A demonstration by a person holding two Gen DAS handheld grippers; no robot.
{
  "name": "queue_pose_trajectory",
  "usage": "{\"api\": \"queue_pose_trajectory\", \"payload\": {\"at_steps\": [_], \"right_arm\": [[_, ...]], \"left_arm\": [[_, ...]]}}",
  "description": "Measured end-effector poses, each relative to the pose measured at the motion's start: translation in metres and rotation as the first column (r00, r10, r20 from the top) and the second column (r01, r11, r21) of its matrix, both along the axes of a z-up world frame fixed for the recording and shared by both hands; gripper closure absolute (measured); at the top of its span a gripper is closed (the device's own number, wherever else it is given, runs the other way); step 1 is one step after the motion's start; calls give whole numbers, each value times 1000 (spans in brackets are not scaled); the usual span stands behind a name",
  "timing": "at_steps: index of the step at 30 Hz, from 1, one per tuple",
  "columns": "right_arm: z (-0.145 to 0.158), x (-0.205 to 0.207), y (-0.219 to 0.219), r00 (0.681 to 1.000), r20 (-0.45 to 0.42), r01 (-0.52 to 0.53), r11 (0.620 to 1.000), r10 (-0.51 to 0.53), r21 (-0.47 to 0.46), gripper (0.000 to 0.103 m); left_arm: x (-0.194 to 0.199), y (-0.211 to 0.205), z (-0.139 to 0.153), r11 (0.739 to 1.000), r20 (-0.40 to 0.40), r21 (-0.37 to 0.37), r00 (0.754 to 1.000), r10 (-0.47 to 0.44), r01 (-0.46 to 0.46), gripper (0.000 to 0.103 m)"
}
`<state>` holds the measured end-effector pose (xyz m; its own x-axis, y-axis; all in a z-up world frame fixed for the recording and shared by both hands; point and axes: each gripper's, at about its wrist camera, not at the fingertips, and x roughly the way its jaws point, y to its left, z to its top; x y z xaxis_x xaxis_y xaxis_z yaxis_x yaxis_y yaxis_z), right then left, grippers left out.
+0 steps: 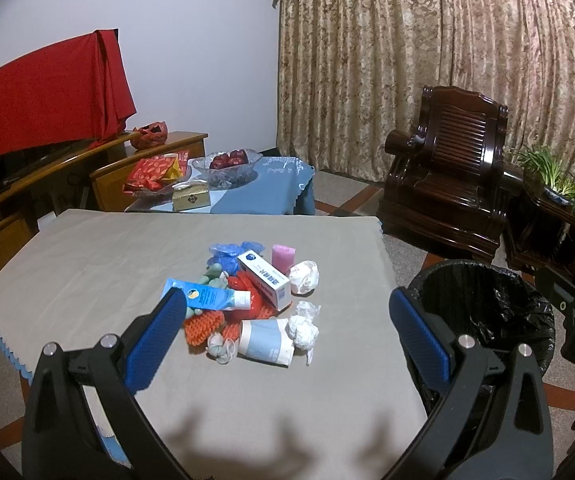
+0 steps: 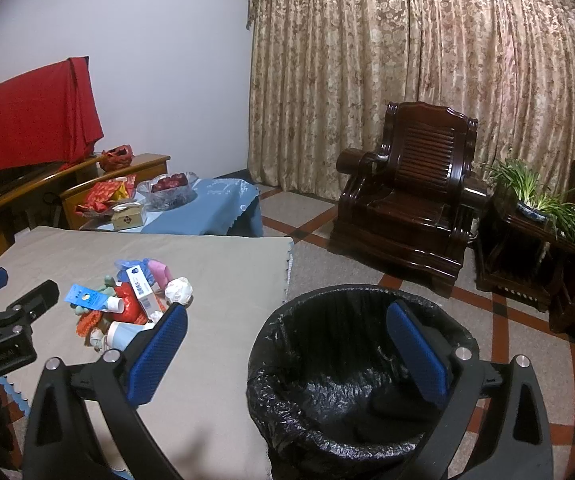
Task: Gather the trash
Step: 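Grasp the white tissue ball with the right tool while the left tool approaches the paper cup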
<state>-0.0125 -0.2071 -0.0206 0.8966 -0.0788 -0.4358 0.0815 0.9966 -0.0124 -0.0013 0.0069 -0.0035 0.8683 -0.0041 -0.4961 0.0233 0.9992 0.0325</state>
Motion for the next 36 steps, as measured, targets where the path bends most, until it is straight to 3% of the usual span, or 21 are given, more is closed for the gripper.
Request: {"api": "queue_pose_trajectory", "payload": {"at_steps": [11,19,26,36], "right_arm": [[0,10,9,999,-9,-37,999,37,3,6],[-11,49,36,989,-28,-141,989,142,35,6],[-54,96,89,961,-81,-263,964,266,42,6],[-139,156,129,912,-257,-315,947,318,54,20]], "left_arm": [[14,12,-34,1000,-23,-26,1000,17,-18,5],[34,63,-39,988,-28,-37,988,151,-152,5],[46,121,-66,970,-69,-43,970,235,-238,5],[74,155,-111,969,-152,-9,958,243,-248,5]]}}
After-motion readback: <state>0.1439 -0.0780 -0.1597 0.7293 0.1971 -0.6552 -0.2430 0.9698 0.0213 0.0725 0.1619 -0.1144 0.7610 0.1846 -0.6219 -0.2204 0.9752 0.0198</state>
